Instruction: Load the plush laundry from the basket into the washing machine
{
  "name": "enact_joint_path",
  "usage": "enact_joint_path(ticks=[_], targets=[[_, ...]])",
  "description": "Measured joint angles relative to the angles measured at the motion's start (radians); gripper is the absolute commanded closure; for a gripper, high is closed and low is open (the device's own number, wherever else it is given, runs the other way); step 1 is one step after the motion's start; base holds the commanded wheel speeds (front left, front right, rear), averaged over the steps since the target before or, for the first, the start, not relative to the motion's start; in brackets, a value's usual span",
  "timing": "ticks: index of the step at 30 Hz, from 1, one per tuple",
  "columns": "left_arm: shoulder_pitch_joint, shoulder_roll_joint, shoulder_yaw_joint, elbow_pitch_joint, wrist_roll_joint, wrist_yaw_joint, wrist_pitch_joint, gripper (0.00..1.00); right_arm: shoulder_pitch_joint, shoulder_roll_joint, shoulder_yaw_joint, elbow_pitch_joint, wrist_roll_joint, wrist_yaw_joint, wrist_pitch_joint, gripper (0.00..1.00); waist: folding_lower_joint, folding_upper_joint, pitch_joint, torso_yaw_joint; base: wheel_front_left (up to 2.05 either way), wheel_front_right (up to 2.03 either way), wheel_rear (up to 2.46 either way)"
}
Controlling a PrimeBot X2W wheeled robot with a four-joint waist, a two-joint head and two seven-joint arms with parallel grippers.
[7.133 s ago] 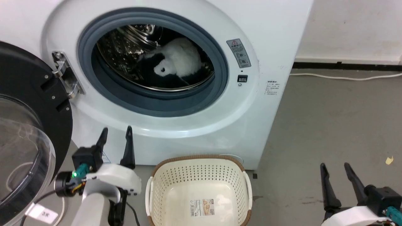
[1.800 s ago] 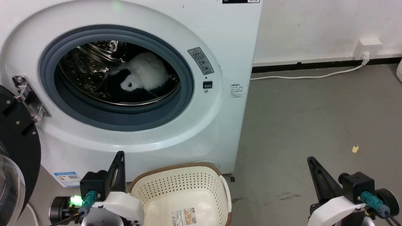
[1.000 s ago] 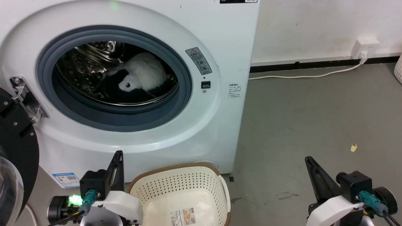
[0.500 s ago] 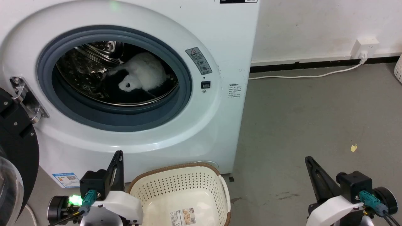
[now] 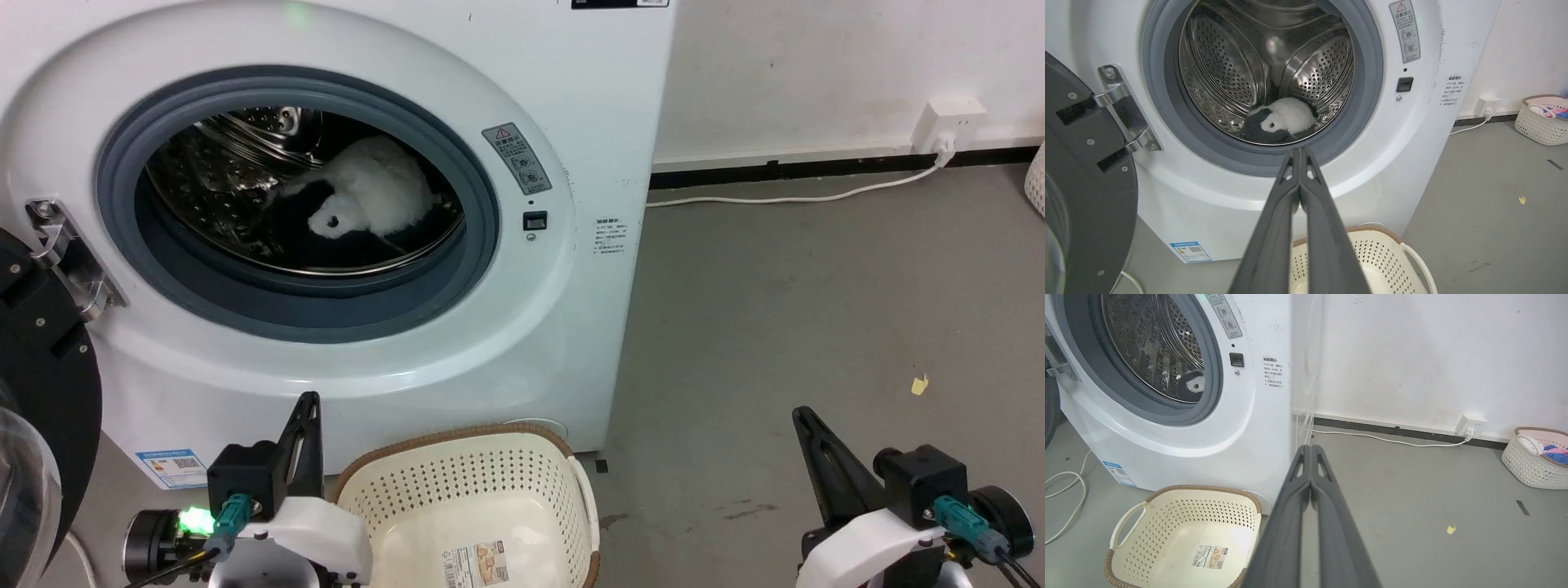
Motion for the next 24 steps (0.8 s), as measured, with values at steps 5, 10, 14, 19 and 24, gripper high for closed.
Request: enact_joint_path(ticks=[5,10,14,19,24], targets=[[0.000,0.000,0.000,0.000,0.000,0.000,0.000,1.00,0.000,0.000,0.000,0.000,0.000,0.000,0.000,1.00,0.0000,0.0000,0.000,0.000,0.00,0.00,0.00],[0.000,0.000,0.000,0.000,0.000,0.000,0.000,1.00,0.000,0.000,0.000,0.000,0.000,0.000,0.000,1.00,0.0000,0.0000,0.000,0.000,0.00,0.00,0.00],[0.000,0.000,0.000,0.000,0.000,0.000,0.000,1.00,0.000,0.000,0.000,0.000,0.000,0.000,0.000,1.00,0.0000,0.0000,0.000,0.000,0.00,0.00,0.00],[0.000,0.000,0.000,0.000,0.000,0.000,0.000,1.00,0.000,0.000,0.000,0.000,0.000,0.000,0.000,1.00,0.0000,0.0000,0.000,0.000,0.00,0.00,0.00],[0.000,0.000,0.000,0.000,0.000,0.000,0.000,1.00,0.000,0.000,0.000,0.000,0.000,0.000,0.000,1.00,0.0000,0.0000,0.000,0.000,0.00,0.00,0.00]])
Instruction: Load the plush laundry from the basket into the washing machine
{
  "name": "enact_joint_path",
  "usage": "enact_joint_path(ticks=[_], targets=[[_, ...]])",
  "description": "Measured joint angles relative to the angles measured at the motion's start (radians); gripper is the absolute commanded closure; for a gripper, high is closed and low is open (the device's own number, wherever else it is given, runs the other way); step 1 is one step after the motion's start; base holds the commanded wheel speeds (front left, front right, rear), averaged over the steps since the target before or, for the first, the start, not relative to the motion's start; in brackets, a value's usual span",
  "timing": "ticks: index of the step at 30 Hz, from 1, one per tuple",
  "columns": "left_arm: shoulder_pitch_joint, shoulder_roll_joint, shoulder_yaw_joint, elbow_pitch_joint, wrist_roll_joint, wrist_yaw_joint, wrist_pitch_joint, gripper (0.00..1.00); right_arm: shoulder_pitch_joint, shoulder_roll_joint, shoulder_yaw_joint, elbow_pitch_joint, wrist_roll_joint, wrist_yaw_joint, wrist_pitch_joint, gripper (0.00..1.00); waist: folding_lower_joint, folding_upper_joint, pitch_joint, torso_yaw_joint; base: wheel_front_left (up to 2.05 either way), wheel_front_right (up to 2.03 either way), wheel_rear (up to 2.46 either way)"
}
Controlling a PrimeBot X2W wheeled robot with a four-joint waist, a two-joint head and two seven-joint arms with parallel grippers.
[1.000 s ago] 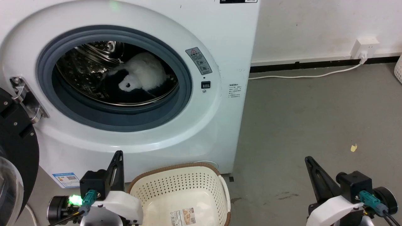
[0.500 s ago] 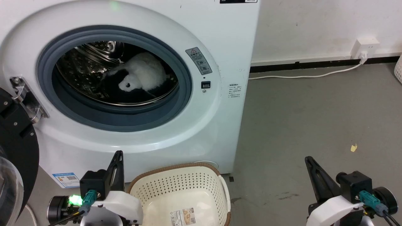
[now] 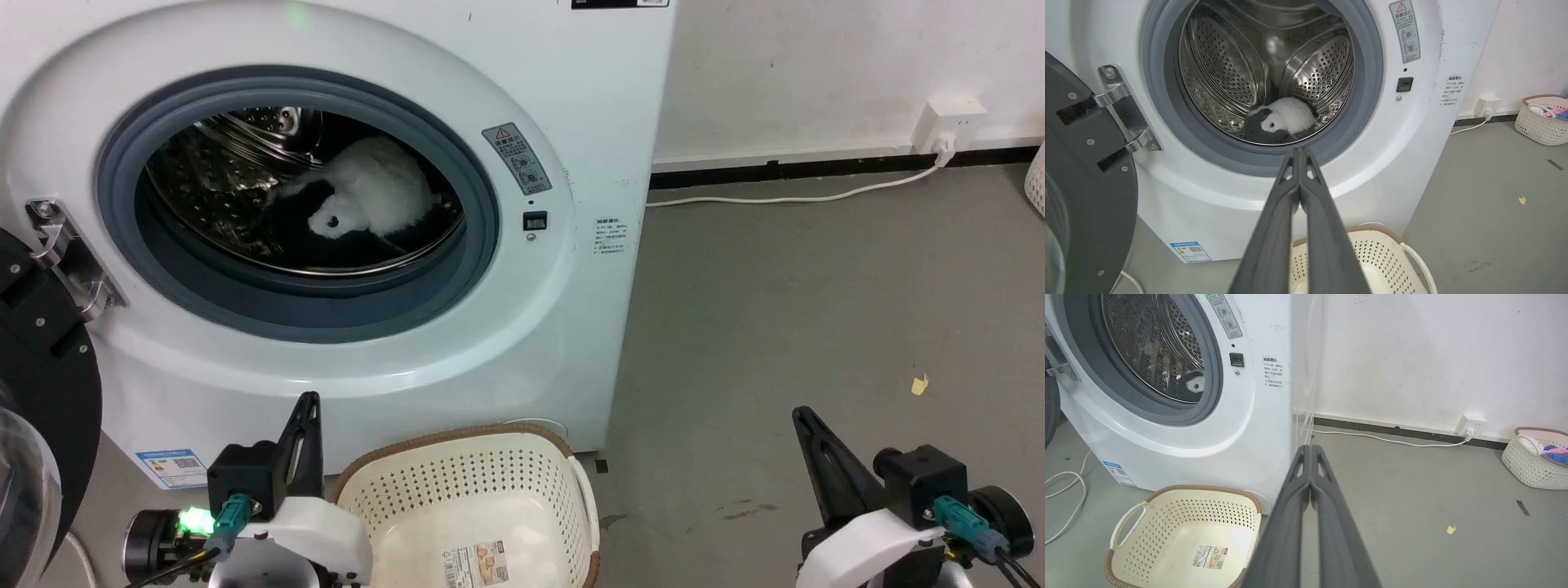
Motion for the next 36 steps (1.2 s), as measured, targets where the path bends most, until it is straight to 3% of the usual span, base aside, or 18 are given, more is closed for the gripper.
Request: enact_joint_path(ticks=[36], targets=[[0.000,0.000,0.000,0.000,0.000,0.000,0.000,1.00,0.000,0.000,0.000,0.000,0.000,0.000,0.000,1.00,0.0000,0.0000,0.000,0.000,0.00,0.00,0.00]])
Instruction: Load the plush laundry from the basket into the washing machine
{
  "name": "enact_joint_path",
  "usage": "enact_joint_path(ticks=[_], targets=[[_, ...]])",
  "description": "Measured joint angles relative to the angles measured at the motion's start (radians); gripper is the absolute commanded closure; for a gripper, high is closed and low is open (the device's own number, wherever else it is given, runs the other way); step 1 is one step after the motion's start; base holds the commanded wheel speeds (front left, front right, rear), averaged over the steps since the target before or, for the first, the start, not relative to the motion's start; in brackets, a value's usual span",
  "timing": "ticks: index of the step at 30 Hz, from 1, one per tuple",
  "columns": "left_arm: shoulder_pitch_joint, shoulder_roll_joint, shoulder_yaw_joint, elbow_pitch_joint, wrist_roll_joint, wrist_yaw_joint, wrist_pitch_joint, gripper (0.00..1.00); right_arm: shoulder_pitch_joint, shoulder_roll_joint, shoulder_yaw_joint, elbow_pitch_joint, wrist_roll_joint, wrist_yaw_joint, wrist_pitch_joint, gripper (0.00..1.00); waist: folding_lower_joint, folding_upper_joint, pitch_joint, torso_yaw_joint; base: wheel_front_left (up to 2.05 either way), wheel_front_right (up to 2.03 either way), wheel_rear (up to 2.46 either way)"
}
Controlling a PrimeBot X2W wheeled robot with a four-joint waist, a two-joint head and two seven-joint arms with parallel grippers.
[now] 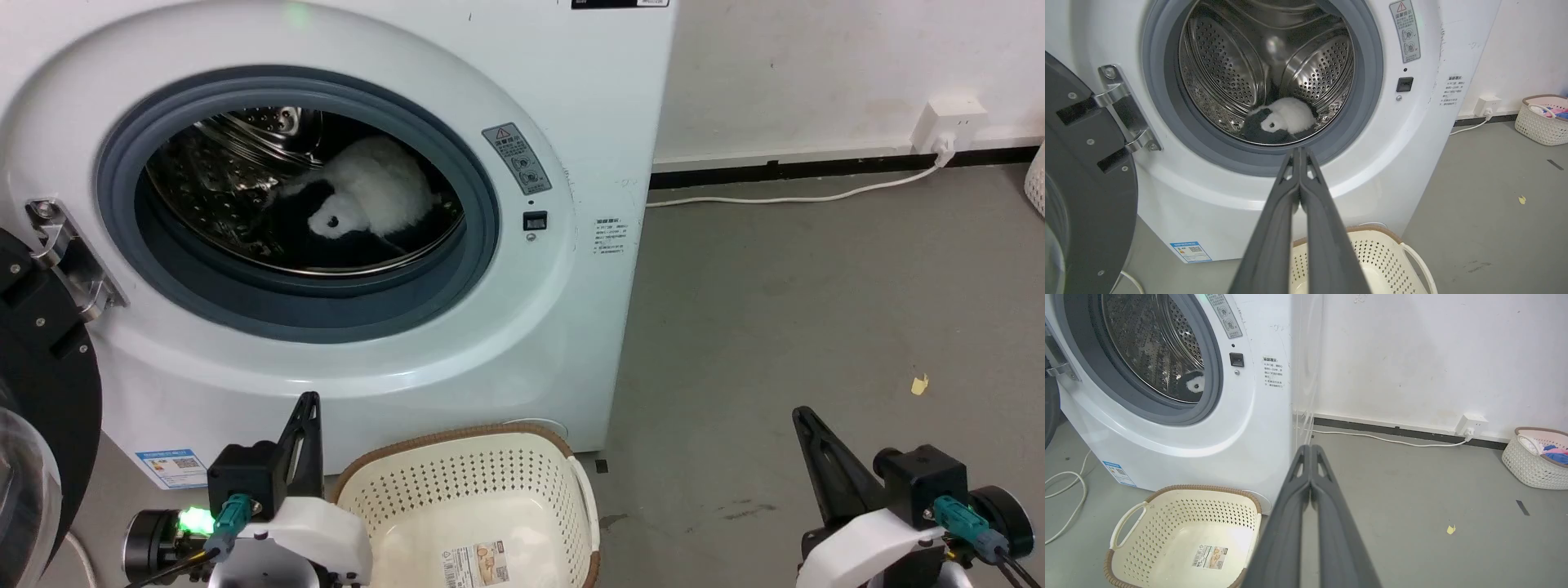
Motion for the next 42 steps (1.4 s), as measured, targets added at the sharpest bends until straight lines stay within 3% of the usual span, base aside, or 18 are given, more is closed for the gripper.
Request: enact_joint_path(ticks=[42], targets=[[0.000,0.000,0.000,0.000,0.000,0.000,0.000,1.00,0.000,0.000,0.000,0.000,0.000,0.000,0.000,1.00,0.0000,0.0000,0.000,0.000,0.00,0.00,0.00]])
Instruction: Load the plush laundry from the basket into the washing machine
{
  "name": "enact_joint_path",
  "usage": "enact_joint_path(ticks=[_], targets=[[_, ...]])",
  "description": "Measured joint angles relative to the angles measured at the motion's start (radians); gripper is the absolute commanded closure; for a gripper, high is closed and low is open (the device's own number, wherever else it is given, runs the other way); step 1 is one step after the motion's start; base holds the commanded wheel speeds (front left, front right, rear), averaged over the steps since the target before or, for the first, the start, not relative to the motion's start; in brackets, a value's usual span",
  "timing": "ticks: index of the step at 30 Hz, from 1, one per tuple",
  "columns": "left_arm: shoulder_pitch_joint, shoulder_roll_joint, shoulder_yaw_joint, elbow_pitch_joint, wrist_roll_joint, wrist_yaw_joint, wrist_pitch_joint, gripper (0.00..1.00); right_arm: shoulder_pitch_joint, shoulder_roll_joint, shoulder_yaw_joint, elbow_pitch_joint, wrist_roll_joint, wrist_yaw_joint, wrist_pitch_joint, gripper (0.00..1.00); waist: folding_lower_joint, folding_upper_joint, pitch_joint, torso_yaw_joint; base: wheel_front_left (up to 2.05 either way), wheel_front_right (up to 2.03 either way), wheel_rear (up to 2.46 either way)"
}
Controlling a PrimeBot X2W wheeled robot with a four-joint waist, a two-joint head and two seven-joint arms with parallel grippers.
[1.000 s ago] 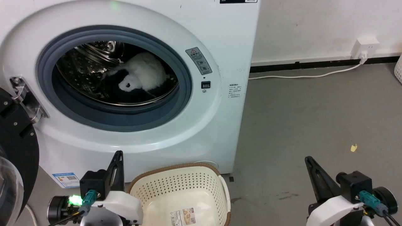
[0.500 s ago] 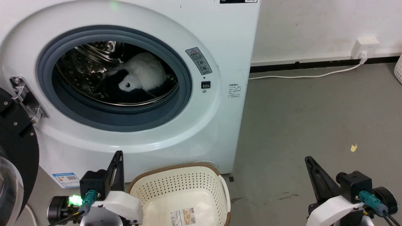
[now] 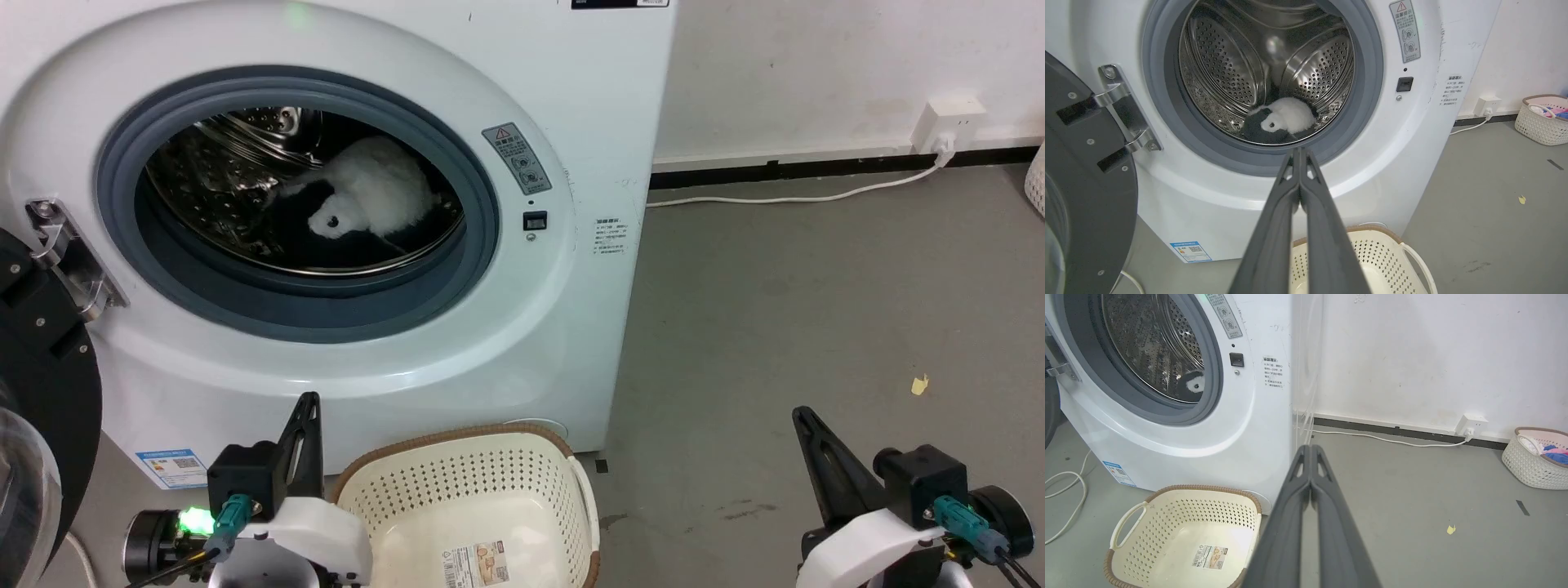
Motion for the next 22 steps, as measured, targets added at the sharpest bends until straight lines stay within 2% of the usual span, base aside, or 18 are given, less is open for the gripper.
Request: enact_joint_path(ticks=[22], targets=[[0.002,0.000,0.000,0.000,0.000,0.000,0.000,1.00,0.000,0.000,0.000,0.000,0.000,0.000,0.000,1.00,0.0000,0.0000,0.000,0.000,0.00,0.00,0.00]])
